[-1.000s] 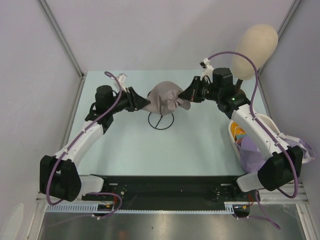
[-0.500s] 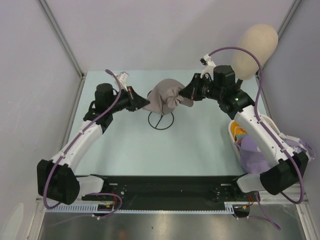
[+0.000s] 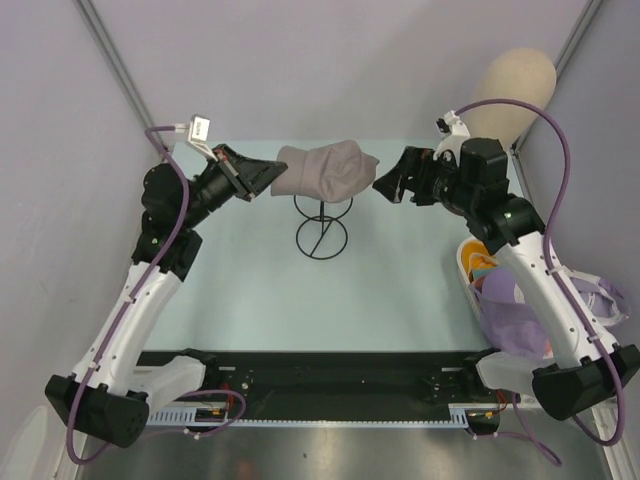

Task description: Stack the hats

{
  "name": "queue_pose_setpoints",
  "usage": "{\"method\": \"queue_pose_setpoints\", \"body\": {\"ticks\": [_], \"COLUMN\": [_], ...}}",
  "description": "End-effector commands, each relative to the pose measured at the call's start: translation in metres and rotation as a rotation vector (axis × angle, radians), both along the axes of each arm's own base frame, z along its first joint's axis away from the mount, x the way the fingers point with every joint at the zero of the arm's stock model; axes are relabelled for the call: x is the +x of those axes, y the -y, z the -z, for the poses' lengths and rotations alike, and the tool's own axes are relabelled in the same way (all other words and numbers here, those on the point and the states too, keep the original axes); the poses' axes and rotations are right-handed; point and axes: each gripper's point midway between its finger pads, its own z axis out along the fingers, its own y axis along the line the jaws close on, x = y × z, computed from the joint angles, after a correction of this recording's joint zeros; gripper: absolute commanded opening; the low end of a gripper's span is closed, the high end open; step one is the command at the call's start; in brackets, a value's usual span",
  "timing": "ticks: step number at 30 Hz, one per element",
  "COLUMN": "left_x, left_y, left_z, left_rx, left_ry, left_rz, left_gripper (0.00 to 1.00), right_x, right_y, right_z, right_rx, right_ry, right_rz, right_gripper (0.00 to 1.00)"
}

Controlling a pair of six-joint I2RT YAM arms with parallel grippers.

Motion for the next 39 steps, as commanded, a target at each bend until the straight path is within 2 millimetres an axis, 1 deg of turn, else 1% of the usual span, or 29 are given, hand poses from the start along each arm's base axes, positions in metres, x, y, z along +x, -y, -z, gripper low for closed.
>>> {"method": "queue_pose_setpoints", "body": {"ticks": [1,3,4,6,7,8,9,10,11,12,13,14,16,18,21,22,24,25,26,28,29,32,35,36,37,38,39], "left_x": [0.001,0.003,0.005,0.007,0.008,0.007,0.014,0.014,0.012,0.018,0.017,0.016,0.017,0.017,0.018,0.021,0.024,0.025,0.03,0.034,0.039,0.044,0.044,0.046,0.045,0.046,0.047], "left_y": [0.002,0.007,0.006,0.013,0.015,0.022,0.029,0.034,0.042,0.049,0.052,0.058,0.067,0.076,0.081,0.082,0.086,0.088,0.094,0.098,0.102,0.108,0.115,0.12,0.124,0.127,0.127], "left_z": [-0.036,-0.035,-0.039,-0.043,-0.049,-0.054,-0.051,-0.062,-0.065,-0.063,-0.07,-0.073,-0.076,-0.074,-0.067,-0.059,-0.055,-0.055,-0.046,-0.041,-0.033,-0.024,-0.02,-0.016,-0.018,-0.014,-0.013], "left_rx": [-0.079,-0.068,-0.077,-0.105,-0.121,-0.136,-0.132,-0.141,-0.14,-0.136,-0.143,-0.149,-0.151,-0.144,-0.142,-0.139,-0.147,-0.153,-0.142,-0.128,-0.113,-0.099,-0.119,-0.114,-0.109,-0.101,-0.098], "left_ry": [0.022,0.01,0.013,0.003,0.01,0.01,-0.006,0.011,0.016,0.005,0.016,0.025,0.03,0.026,0.015,0.001,-0.016,-0.015,-0.031,-0.033,-0.045,-0.074,-0.097,-0.103,-0.093,-0.099,-0.101], "left_rz": [-0.042,-0.059,-0.081,-0.079,-0.079,-0.063,-0.059,-0.051,-0.032,-0.028,-0.024,-0.021,-0.009,0.004,0.02,0.021,0.03,0.039,0.045,0.048,0.052,0.063,0.078,0.085,0.092,0.094,0.093], "left_gripper": [0.0,0.0,0.0,0.0,0.0,0.0,0.0,0.0,0.0,0.0,0.0,0.0,0.0,0.0,0.0,0.0,0.0,0.0,0.0,0.0,0.0,0.0,0.0,0.0,0.0,0.0,0.0], "right_x": [-0.011,-0.02,-0.022,-0.031,-0.036,-0.04,-0.042,-0.045,-0.045,-0.044,-0.042,-0.036,-0.033,-0.025,-0.016,-0.014,-0.01,-0.008,-0.006,-0.005,-0.003,-0.001,0.002,0.002,0.003,0.003,0.004], "right_y": [0.022,0.028,0.028,0.026,0.026,0.023,0.018,0.016,0.013,0.009,0.008,0.006,0.005,0.007,0.008,0.009,0.01,0.012,0.013,0.014,0.016,0.019,0.026,0.028,0.031,0.032,0.035], "right_z": [-0.02,-0.034,-0.039,-0.05,-0.06,-0.064,-0.059,-0.069,-0.068,-0.064,-0.059,-0.052,-0.047,-0.038,-0.023,-0.019,-0.014,-0.016,-0.014,-0.016,-0.014,-0.009,-0.007,-0.007,-0.007,-0.008,-0.008], "right_rx": [-0.002,-0.002,0.002,0.032,0.065,0.091,0.125,0.163,0.176,0.183,0.174,0.16,0.154,0.139,0.098,0.085,0.073,0.075,0.07,0.068,0.062,0.047,0.034,0.029,0.03,0.031,0.03], "right_ry": [0.051,0.081,0.095,0.112,0.14,0.147,0.121,0.159,0.156,0.143,0.123,0.097,0.075,0.051,0.017,0.01,0.004,0.01,0.01,0.017,0.014,0.008,0.006,0.009,0.009,0.008,0.006], "right_rz": [0.065,0.083,0.083,0.086,0.084,0.073,0.065,0.059,0.053,0.054,0.064,0.074,0.095,0.129,0.155,0.162,0.176,0.185,0.187,0.187,0.192,0.201,0.226,0.231,0.237,0.237,0.245], "right_gripper": [0.97,0.97,0.97,0.97,0.97,0.96,0.96,0.96,0.95,0.95,0.95,0.94,0.94,0.93,0.93,0.92,0.92,0.93,0.93,0.93,0.92,0.93,0.93,0.93,0.93,0.93,0.93]}}
